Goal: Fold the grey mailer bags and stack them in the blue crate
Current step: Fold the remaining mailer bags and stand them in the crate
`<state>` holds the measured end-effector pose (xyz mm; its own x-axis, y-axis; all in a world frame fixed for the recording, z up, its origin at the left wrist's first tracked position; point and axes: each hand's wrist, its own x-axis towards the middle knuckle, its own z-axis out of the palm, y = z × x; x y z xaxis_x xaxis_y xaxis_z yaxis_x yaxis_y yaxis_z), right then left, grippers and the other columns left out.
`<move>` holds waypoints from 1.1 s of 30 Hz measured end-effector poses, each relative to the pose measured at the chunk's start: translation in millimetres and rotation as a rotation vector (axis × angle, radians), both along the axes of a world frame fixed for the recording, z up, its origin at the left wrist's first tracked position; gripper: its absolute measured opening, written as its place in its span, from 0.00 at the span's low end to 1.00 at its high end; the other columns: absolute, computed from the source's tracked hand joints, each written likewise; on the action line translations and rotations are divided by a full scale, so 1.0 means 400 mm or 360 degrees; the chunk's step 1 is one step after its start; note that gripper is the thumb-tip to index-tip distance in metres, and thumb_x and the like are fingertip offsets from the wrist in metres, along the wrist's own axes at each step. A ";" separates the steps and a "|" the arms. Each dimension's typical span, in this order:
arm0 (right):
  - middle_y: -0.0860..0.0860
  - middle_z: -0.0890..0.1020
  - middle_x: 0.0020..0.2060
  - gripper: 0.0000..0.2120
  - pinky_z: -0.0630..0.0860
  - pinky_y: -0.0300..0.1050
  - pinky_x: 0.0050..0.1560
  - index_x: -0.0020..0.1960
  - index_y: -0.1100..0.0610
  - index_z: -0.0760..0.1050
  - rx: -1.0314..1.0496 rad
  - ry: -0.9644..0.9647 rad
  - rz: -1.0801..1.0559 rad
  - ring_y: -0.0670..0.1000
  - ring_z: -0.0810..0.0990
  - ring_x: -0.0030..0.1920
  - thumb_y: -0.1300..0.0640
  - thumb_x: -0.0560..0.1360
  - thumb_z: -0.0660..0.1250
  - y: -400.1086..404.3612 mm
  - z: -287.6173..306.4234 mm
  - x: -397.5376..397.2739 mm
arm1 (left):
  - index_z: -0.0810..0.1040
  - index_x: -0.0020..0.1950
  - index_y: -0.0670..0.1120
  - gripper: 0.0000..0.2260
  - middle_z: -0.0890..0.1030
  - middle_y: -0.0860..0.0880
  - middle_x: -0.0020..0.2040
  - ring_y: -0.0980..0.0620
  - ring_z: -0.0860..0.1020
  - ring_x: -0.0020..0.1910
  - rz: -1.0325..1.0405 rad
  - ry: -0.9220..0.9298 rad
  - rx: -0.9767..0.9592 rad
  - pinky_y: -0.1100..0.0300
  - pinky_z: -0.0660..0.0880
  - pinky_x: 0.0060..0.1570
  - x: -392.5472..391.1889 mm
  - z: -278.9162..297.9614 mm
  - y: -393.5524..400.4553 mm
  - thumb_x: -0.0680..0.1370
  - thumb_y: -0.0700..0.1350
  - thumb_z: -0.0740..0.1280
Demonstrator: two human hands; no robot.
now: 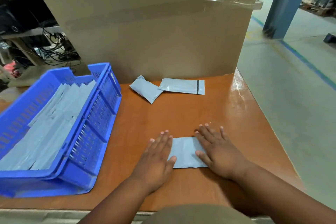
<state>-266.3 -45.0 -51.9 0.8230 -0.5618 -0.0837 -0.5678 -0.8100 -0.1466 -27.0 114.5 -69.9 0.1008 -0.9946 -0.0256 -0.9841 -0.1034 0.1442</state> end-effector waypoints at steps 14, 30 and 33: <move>0.46 0.68 0.73 0.43 0.64 0.54 0.74 0.84 0.44 0.56 0.0147 0.0033 0.0004 0.53 0.67 0.74 0.26 0.75 0.60 -0.023 0.031 0.030 | 0.50 0.87 0.53 0.37 0.52 0.55 0.87 0.51 0.51 0.85 0.0166 0.0014 0.0184 0.49 0.54 0.83 0.101 0.027 -0.009 0.83 0.67 0.56; 0.43 0.78 0.45 0.06 0.74 0.50 0.44 0.56 0.43 0.74 0.0338 0.0069 0.0318 0.48 0.77 0.46 0.49 0.81 0.69 -0.149 0.307 0.234 | 0.77 0.45 0.51 0.07 0.79 0.53 0.45 0.49 0.78 0.47 0.0439 0.0113 0.0075 0.54 0.76 0.43 0.183 0.355 -0.091 0.76 0.50 0.74; 0.42 0.78 0.45 0.05 0.77 0.51 0.46 0.55 0.40 0.72 0.0201 0.0031 0.0401 0.49 0.78 0.48 0.48 0.82 0.67 -0.159 0.393 0.330 | 0.77 0.42 0.49 0.10 0.81 0.51 0.42 0.49 0.80 0.44 0.0653 0.0083 -0.0012 0.50 0.76 0.40 0.226 0.441 -0.051 0.75 0.50 0.76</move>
<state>-134.3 -108.5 105.2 0.9331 -0.3236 -0.1572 -0.3543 -0.9021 -0.2462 63.5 94.1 106.3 0.4876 -0.8724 -0.0341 -0.8529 -0.4844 0.1950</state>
